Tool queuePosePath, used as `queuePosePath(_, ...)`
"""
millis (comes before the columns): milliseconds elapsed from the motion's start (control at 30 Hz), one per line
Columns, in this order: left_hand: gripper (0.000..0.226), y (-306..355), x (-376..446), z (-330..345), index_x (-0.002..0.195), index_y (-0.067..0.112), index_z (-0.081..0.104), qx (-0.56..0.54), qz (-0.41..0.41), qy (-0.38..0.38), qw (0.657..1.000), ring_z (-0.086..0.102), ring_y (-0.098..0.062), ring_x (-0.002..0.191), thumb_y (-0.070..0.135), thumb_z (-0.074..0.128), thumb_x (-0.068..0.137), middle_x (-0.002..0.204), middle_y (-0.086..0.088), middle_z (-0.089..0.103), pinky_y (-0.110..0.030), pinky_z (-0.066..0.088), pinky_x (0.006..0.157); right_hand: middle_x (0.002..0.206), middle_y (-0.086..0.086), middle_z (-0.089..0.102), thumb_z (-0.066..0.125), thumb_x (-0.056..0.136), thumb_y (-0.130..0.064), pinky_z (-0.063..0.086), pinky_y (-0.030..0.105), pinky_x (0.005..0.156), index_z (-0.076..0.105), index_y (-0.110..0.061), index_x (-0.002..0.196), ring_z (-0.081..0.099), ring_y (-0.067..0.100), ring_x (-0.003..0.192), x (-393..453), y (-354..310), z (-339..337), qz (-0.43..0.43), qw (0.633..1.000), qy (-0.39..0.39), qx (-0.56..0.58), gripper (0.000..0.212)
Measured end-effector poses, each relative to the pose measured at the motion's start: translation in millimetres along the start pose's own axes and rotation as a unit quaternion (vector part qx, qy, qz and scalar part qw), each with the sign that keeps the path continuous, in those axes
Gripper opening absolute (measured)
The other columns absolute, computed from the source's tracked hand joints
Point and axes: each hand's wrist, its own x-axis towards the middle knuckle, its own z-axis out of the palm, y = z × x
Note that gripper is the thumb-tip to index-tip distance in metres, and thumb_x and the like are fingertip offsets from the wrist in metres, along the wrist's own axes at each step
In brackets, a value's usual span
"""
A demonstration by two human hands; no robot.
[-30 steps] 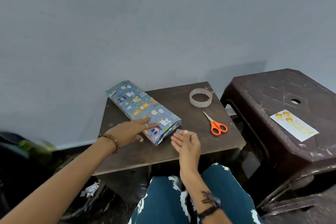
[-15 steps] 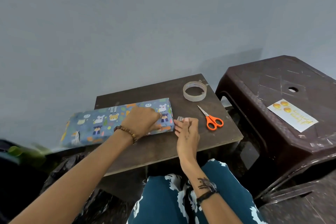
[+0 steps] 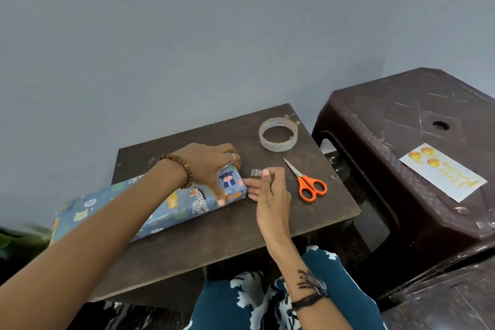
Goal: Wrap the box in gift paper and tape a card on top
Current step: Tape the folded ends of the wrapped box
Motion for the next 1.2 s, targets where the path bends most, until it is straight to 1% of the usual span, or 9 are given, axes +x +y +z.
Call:
queuePosePath(100, 0.075, -2.7, -2.3, 2.2, 0.122, 0.03, 0.042, 0.001, 0.007, 0.02, 1.0, 0.053, -0.011, 0.102, 0.063, 0.072, 0.061, 0.129, 0.016, 0.035, -0.021, 0.035, 0.068, 0.082, -0.002, 0.069, 0.039, 0.1, -0.025, 0.058, 0.026, 0.069, 0.053, -0.014, 0.095, 0.068, 0.007, 0.073, 9.2, -0.5, -1.7, 0.007, 1.0, 0.001, -0.025, 0.019)
queuePosePath(267, 0.076, 0.3, -6.1, 3.7, 0.126, 0.031, 0.04, 0.027, -0.002, 0.03, 0.999, 0.052, -0.009, 0.105, 0.067, 0.066, 0.064, 0.131, 0.018, 0.034, -0.022, 0.036, 0.061, 0.089, -0.006, 0.065, 0.048, 0.097, -0.017, 0.058, 0.027, 0.066, 0.06, -0.015, 0.093, 0.067, 0.008, 0.074, 12.1, 2.2, -1.8, -0.042, 0.994, -0.005, -0.106, 0.013)
queuePosePath(367, 0.078, 2.7, -10.5, 3.0, 0.131, 0.031, 0.038, 0.033, -0.007, 0.034, 0.999, 0.05, -0.008, 0.112, 0.069, 0.062, 0.067, 0.135, 0.018, 0.034, -0.024, 0.043, 0.072, 0.092, -0.004, 0.063, 0.049, 0.096, -0.018, 0.058, 0.031, 0.067, 0.063, -0.016, 0.094, 0.067, 0.01, 0.076, 12.7, 6.0, -0.3, -0.062, 0.989, 0.0, -0.137, 0.014)
queuePosePath(467, 0.079, 4.9, -11.3, 0.3, 0.133, 0.031, 0.036, 0.036, -0.008, 0.032, 0.999, 0.047, -0.007, 0.114, 0.069, 0.06, 0.069, 0.137, 0.016, 0.033, -0.021, 0.042, 0.075, 0.09, -0.006, 0.056, 0.05, 0.096, -0.02, 0.057, 0.034, 0.07, 0.064, -0.015, 0.096, 0.065, 0.012, 0.079, 13.7, 10.0, 1.9, -0.076, 0.982, 0.008, -0.173, 0.015)
queuePosePath(567, 0.08, 6.9, -10.3, -1.1, 0.134, 0.031, 0.035, 0.036, -0.011, 0.027, 0.999, 0.047, -0.007, 0.116, 0.069, 0.06, 0.069, 0.138, 0.017, 0.032, -0.019, 0.038, 0.073, 0.09, -0.006, 0.051, 0.051, 0.096, -0.021, 0.057, 0.035, 0.072, 0.067, -0.012, 0.097, 0.065, 0.014, 0.08, 15.0, 12.0, 3.8, -0.055, 0.985, 0.007, -0.163, 0.018)
queuePosePath(700, 0.08, 7.2, -10.0, -1.3, 0.132, 0.03, 0.037, 0.04, -0.012, 0.028, 0.999, 0.048, -0.007, 0.113, 0.068, 0.063, 0.067, 0.136, 0.018, 0.032, -0.023, 0.042, 0.073, 0.092, -0.005, 0.049, 0.051, 0.096, -0.022, 0.057, 0.037, 0.075, 0.069, -0.01, 0.093, 0.066, 0.013, 0.079, 16.2, 12.0, 3.4, -0.028, 0.992, -0.003, -0.123, 0.022)
queuePosePath(867, 0.076, 7.6, -8.4, -2.3, 0.126, 0.03, 0.04, 0.035, -0.012, 0.025, 0.999, 0.05, -0.007, 0.106, 0.067, 0.065, 0.065, 0.129, 0.017, 0.036, -0.021, 0.035, 0.065, 0.091, -0.006, 0.049, 0.051, 0.095, -0.026, 0.055, 0.039, 0.077, 0.07, -0.012, 0.093, 0.064, 0.016, 0.083, 17.5, 12.1, 4.0, -0.038, 0.987, -0.007, -0.155, 0.023)
queuePosePath(1067, 0.076, 7.0, -7.8, -1.4, 0.128, 0.029, 0.04, 0.037, -0.013, 0.024, 0.999, 0.05, -0.008, 0.106, 0.065, 0.066, 0.067, 0.13, 0.015, 0.037, -0.021, 0.034, 0.065, 0.089, -0.007, 0.048, 0.051, 0.095, -0.025, 0.056, 0.038, 0.074, 0.069, -0.01, 0.092, 0.065, 0.016, 0.08, 19.0, 12.2, 5.7, -0.037, 0.987, 0.017, -0.154, 0.023)
queuePosePath(1200, 0.075, 7.2, -5.7, -0.7, 0.127, 0.028, 0.04, 0.037, -0.015, 0.021, 0.999, 0.049, -0.009, 0.106, 0.064, 0.067, 0.067, 0.129, 0.013, 0.038, -0.023, 0.042, 0.068, 0.088, -0.009, 0.047, 0.051, 0.095, -0.025, 0.055, 0.035, 0.075, 0.07, -0.012, 0.089, 0.064, 0.014, 0.079, 16.7, 5.9, 5.2, -0.034, 0.986, 0.016, -0.165, 0.024)
